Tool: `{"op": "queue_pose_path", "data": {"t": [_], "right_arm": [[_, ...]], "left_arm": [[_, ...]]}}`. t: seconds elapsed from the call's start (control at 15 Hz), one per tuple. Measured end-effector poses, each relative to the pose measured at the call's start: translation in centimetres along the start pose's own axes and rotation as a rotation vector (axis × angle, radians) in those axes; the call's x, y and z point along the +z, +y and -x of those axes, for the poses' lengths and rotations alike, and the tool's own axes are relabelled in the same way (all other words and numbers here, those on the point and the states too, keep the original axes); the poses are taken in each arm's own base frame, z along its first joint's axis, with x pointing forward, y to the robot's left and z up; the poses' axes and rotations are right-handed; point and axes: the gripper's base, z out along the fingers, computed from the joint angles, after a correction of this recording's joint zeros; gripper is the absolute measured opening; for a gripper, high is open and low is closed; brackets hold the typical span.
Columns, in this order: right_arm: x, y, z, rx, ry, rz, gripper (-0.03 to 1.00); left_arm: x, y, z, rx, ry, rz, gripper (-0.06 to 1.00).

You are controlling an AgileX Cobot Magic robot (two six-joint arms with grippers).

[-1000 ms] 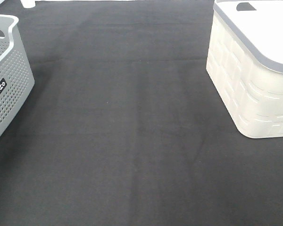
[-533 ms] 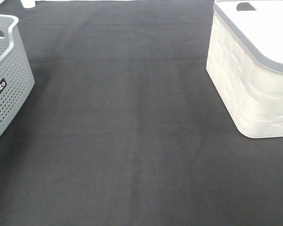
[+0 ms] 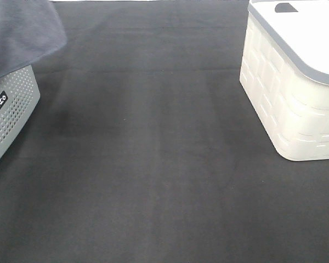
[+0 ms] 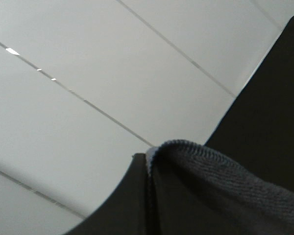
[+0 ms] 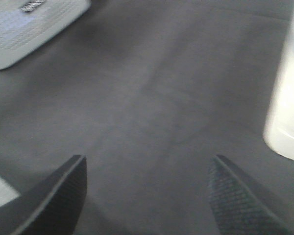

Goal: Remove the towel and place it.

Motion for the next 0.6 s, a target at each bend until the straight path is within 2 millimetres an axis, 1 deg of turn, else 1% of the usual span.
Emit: {"op": "queue_pose_path", "data": {"t": [0.07, 0.13, 0.2, 0.27, 0.4, 0.47, 0.6], "right_arm": [[0.7, 0.1, 0.6, -0.014, 0.004, 0.065, 0.68], [1.4, 0.1, 1.1, -0.036, 0.006, 0.12, 0.68], [2.6, 0.3, 2.3, -0.078, -0.026, 0.232, 0.68], [3.1, 0.4, 2.8, -0.083, -0.048, 0.28, 0.68], [3.6, 0.7, 3.7, -0.093, -0.106, 0.367, 0.68], [3.7, 0.8, 3.9, -0.097, -0.122, 0.388, 0.68], [4.0, 0.9, 4.5, -0.109, -0.168, 0.433, 0.68]], "left_arm": [[0.5, -0.5, 0.9, -0.054, -0.015, -0.067, 0.0], [1.0, -1.2, 1.5, -0.101, -0.015, -0.144, 0.0], [1.9, -2.5, 1.8, -0.154, -0.009, -0.252, 0.0], [2.3, -3.2, 2.0, -0.159, -0.011, -0.288, 0.0], [2.6, -4.7, 3.2, -0.151, -0.044, -0.341, 0.0], [2.6, -5.1, 3.6, -0.146, -0.055, -0.354, 0.0], [3.1, -6.7, 4.6, -0.144, -0.085, -0.403, 0.0]]}}
